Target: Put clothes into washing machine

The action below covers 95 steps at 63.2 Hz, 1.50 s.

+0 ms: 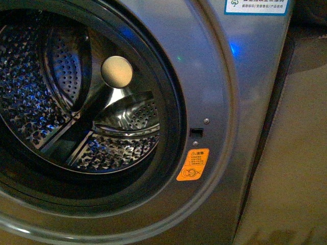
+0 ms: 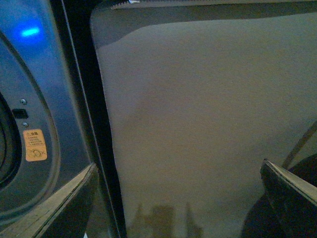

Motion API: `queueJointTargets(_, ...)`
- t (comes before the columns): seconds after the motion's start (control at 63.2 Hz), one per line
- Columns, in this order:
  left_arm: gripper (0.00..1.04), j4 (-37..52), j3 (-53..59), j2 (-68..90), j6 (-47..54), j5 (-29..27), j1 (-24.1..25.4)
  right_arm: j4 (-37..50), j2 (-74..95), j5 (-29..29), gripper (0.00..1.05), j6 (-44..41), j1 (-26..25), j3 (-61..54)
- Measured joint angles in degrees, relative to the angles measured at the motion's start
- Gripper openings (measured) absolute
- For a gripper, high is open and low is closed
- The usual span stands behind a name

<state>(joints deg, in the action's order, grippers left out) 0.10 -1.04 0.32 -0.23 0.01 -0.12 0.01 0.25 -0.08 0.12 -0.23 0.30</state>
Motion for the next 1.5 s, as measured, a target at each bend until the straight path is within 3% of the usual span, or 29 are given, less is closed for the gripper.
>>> queueJointTargets(0.775, 0.98, 0.0, 0.0, 0.0, 0.0, 0.0, 0.0, 0.2, 0.1, -1.0, 0.97, 0.1, -0.2, 0.0)
queueJointTargets(0.87, 0.98, 0.0, 0.0, 0.0, 0.0, 0.0, 0.0, 10.7, 4.7, -22.1, 0.97, 0.8, -8.2, -0.1)
queueJointTargets(0.965, 0.98, 0.0, 0.0, 0.0, 0.0, -0.1, 0.0, 19.6, 12.1, -35.2, 0.97, 2.3, -15.7, 0.4)
queueJointTargets(1.012, 0.98, 0.0, 0.0, 0.0, 0.0, 0.0, 0.0, 24.0, 16.5, -38.8, 0.97, 3.9, -19.1, 1.4)
queueJointTargets(1.265, 0.98, 0.0, 0.0, 0.0, 0.0, 0.0, 0.0, 49.2, 46.5, -48.2, 0.97, 10.4, -39.0, 14.6)
queueJointTargets(1.36, 0.98, 0.0, 0.0, 0.0, 0.0, 0.0, 0.0, 41.9, 60.2, -48.7, 0.97, 7.2, -45.1, 24.3)
queueJointTargets(1.503, 0.98, 0.0, 0.0, 0.0, 0.0, 0.0, 0.0, 21.8, 80.1, -46.9, 0.97, -6.7, -52.0, 40.3)
